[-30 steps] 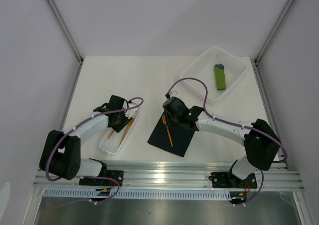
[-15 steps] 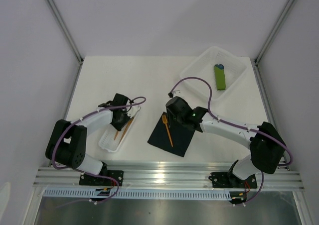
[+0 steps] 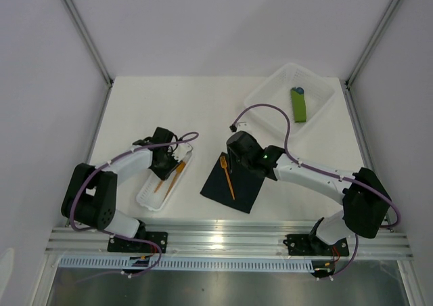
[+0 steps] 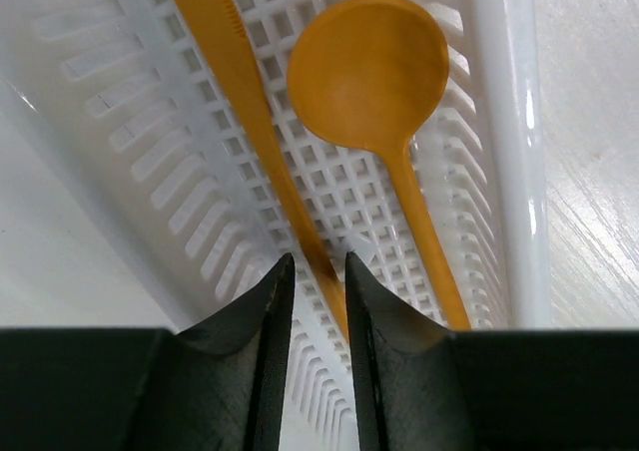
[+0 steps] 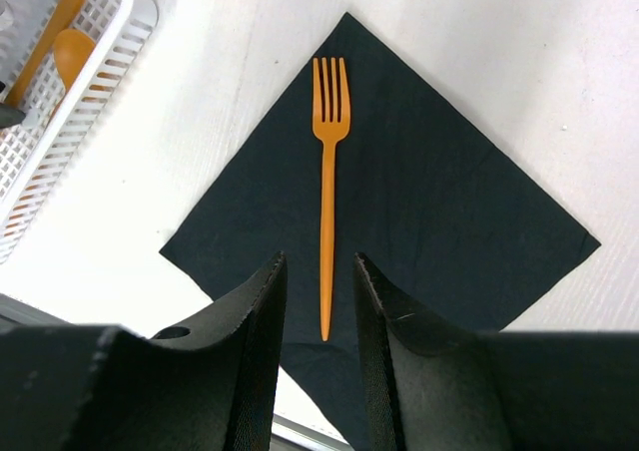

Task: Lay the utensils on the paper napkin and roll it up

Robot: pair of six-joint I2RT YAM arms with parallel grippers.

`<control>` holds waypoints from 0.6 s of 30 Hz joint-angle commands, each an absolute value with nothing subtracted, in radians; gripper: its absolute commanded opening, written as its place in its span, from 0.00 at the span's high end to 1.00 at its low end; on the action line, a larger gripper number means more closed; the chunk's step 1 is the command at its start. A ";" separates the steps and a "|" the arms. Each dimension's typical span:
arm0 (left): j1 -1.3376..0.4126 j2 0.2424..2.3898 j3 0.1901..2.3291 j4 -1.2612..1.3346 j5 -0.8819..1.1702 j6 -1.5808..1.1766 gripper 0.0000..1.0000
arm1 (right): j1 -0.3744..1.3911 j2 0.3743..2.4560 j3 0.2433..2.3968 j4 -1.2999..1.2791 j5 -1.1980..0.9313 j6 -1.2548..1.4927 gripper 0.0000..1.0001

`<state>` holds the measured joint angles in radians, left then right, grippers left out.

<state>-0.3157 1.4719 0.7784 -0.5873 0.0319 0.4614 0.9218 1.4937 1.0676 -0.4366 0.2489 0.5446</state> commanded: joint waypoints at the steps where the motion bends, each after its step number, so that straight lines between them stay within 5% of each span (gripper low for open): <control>1: -0.305 1.505 0.785 -0.643 0.098 0.439 0.69 | 0.927 1.457 1.071 -0.428 0.284 0.535 0.64; 8: -0.299 1.532 0.775 -0.634 0.109 0.439 0.77 | 0.931 1.447 1.068 -0.433 0.307 0.535 0.64; 10: -0.299 1.532 0.776 -0.627 0.104 0.428 0.99 | 0.931 1.445 1.066 -0.430 0.307 0.535 0.64; 18: -0.291 1.364 0.782 -0.600 0.059 0.396 0.99 | 0.936 1.424 1.066 -0.420 0.299 0.537 0.64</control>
